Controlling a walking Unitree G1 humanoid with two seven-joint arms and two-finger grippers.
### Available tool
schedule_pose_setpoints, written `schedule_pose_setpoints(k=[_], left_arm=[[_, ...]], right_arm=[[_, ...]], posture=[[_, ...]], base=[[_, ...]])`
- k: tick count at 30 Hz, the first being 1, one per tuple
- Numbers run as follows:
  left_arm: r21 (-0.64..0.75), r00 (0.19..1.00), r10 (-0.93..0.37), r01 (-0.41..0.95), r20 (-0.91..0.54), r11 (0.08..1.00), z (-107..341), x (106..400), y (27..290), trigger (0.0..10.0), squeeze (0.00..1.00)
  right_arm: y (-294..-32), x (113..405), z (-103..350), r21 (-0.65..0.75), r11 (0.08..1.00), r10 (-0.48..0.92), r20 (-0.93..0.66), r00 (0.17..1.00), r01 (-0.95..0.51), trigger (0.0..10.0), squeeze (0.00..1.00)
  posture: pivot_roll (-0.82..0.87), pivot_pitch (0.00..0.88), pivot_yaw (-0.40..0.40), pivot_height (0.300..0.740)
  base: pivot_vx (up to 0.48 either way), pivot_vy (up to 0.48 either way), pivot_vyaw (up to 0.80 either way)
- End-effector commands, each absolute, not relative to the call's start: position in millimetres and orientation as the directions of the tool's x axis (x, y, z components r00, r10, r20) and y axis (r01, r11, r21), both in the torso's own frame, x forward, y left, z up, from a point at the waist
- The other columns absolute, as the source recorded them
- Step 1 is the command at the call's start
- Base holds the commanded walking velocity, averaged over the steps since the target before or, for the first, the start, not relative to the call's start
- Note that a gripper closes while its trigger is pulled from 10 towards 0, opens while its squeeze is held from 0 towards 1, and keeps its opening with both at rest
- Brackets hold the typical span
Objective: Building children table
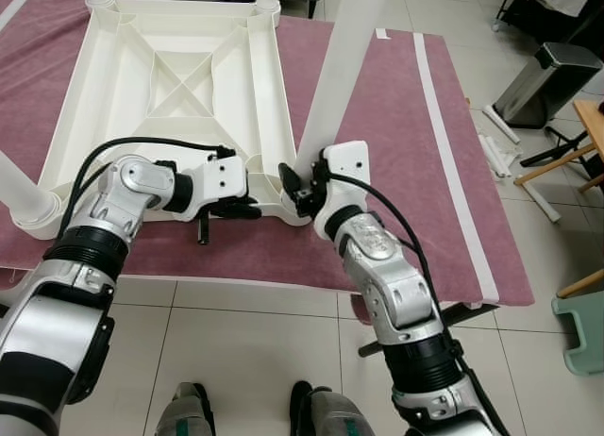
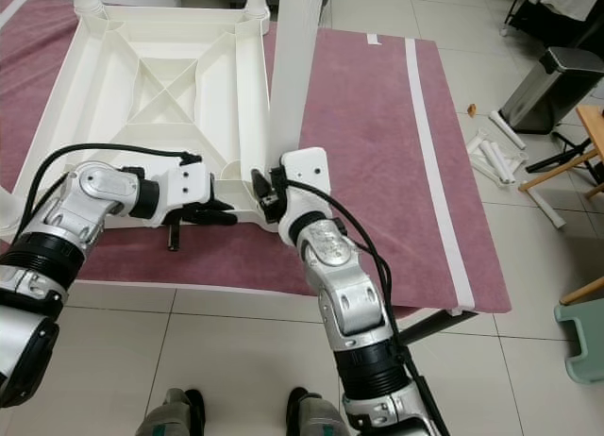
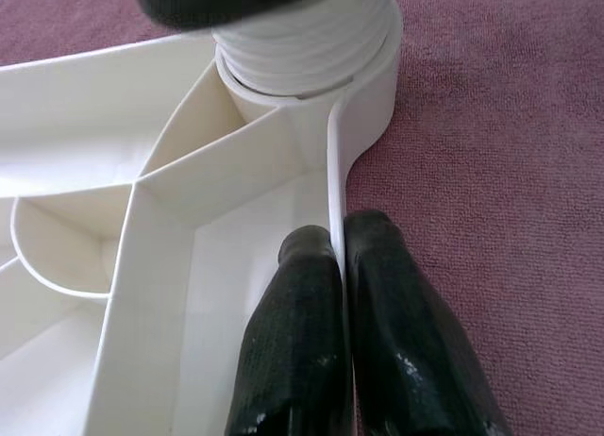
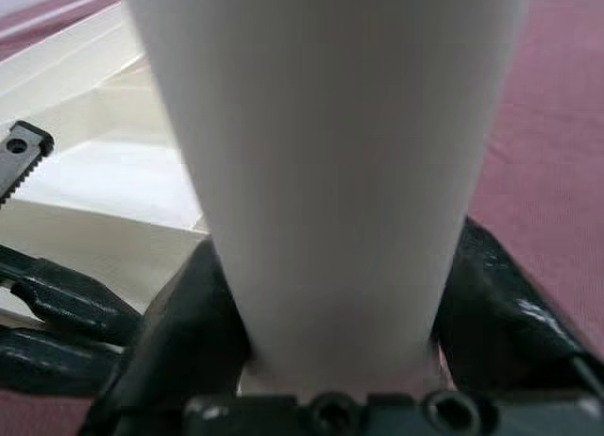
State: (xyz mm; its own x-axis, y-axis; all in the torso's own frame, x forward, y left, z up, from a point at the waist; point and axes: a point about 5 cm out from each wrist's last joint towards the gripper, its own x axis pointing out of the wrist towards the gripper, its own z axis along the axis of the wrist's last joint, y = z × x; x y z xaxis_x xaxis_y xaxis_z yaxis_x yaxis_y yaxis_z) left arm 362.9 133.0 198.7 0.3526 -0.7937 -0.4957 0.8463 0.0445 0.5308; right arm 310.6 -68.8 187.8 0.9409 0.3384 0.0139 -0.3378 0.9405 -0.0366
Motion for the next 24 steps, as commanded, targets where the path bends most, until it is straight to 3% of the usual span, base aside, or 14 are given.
schedule_pose_setpoints(k=[1, 5, 6, 20, 21, 24], left_arm=[[0.643, 0.585, -0.730, 0.718, -0.353, 0.265, 209.1, 374.4, 148.5, 10.0, 0.00], [0.644, 0.586, -0.730, 0.718, -0.352, 0.266, 209.3, 374.6, 148.3, 10.0, 0.00], [0.644, 0.587, -0.729, 0.717, -0.352, 0.266, 209.4, 374.7, 148.2, 10.0, 0.00], [0.646, 0.594, -0.725, 0.713, -0.348, 0.273, 209.7, 375.5, 148.6, 10.0, 0.00], [0.647, 0.594, -0.725, 0.712, -0.347, 0.274, 209.9, 375.6, 148.5, 10.0, 0.00], [0.647, 0.595, -0.725, 0.711, -0.346, 0.275, 210.4, 375.8, 148.4, 10.0, 0.00]], right_arm=[[-93.0, 309.3, 130.5, -0.027, 0.972, 0.220, -0.255, 0.942, -0.234, 10.0, 1.00], [-92.7, 310.7, 135.0, -0.025, 0.971, 0.225, -0.231, 0.947, -0.237, 10.0, 1.00], [-91.4, 311.2, 138.5, -0.017, 0.968, 0.240, -0.211, 0.948, -0.250, 10.0, 0.00], [-82.8, 309.5, 170.7, 0.037, 0.946, 0.323, 0.004, 0.946, -0.323, 10.0, 0.00], [-82.8, 309.8, 171.1, 0.025, 0.946, 0.324, 0.012, 0.946, -0.325, 10.0, 1.00], [-82.9, 310.0, 170.8, 0.018, 0.946, 0.323, 0.017, 0.946, -0.324, 10.0, 1.00]], posture=[[0.06, 0.217, -0.016, 0.740], [0.06, 0.217, -0.017, 0.740], [0.06, 0.216, -0.017, 0.740], [0.06, 0.211, -0.019, 0.740], [0.06, 0.210, -0.020, 0.740], [0.06, 0.210, -0.020, 0.740]], base=[[0.000, 0.000, 0.00], [0.000, 0.000, 0.00], [0.000, 0.000, 0.00], [0.000, 0.000, 0.00], [0.000, 0.000, 0.00], [0.000, 0.000, 0.00]])
